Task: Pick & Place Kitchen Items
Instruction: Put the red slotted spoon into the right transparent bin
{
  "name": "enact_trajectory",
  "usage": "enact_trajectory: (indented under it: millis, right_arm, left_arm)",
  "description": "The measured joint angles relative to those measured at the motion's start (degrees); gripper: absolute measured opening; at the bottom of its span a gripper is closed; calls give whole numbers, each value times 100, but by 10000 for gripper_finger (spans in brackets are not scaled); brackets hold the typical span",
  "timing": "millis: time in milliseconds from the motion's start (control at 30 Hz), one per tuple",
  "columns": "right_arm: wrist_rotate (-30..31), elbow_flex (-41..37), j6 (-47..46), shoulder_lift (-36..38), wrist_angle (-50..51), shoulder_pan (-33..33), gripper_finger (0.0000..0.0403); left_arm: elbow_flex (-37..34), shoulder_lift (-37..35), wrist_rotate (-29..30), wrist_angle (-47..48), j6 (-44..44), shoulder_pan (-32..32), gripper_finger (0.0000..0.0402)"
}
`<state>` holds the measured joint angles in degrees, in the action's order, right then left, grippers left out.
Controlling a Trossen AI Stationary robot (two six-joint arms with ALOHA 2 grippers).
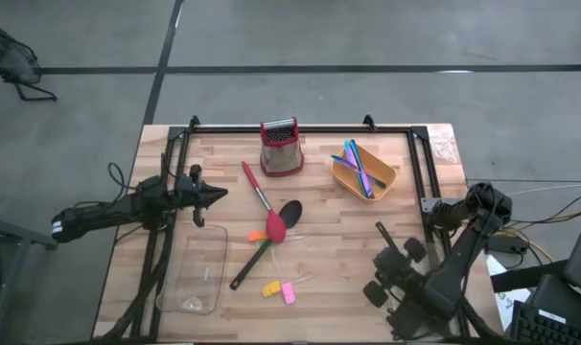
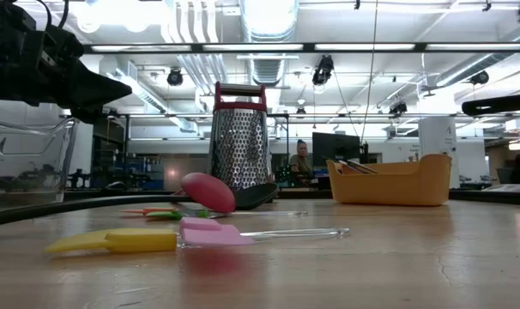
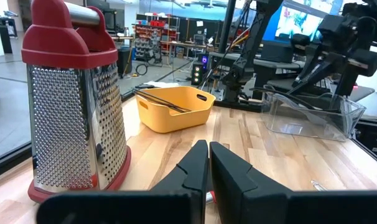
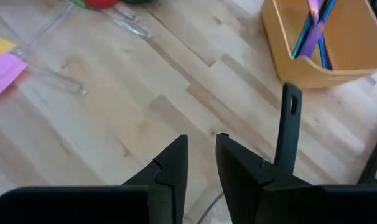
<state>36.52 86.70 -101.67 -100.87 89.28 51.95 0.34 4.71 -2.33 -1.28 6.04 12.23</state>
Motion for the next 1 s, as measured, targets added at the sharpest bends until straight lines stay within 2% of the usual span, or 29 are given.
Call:
enact_trajectory:
  millis: [367, 500, 700, 800, 1000]
  right_arm:
    - [-16, 2, 1068, 39, -186, -849, 124]
    - [-13, 2, 2277, 114, -771, -1217, 125]
    - [-11, -1, 4483, 139, -1995, -1863, 103]
    - [-84, -1, 5299, 139, -2601, -2220, 94]
    - [-820, -7, 6707, 139, -3641, -2978, 86]
  left_arm:
    - [0, 0, 2, 0, 0, 0, 23]
    - [0, 0, 1, 0, -2, 0, 23]
    - [0, 0, 2, 0, -2, 0, 23]
    - [0, 0, 2, 0, -1, 2, 23]
    - [0, -1, 1, 0, -2, 1, 23]
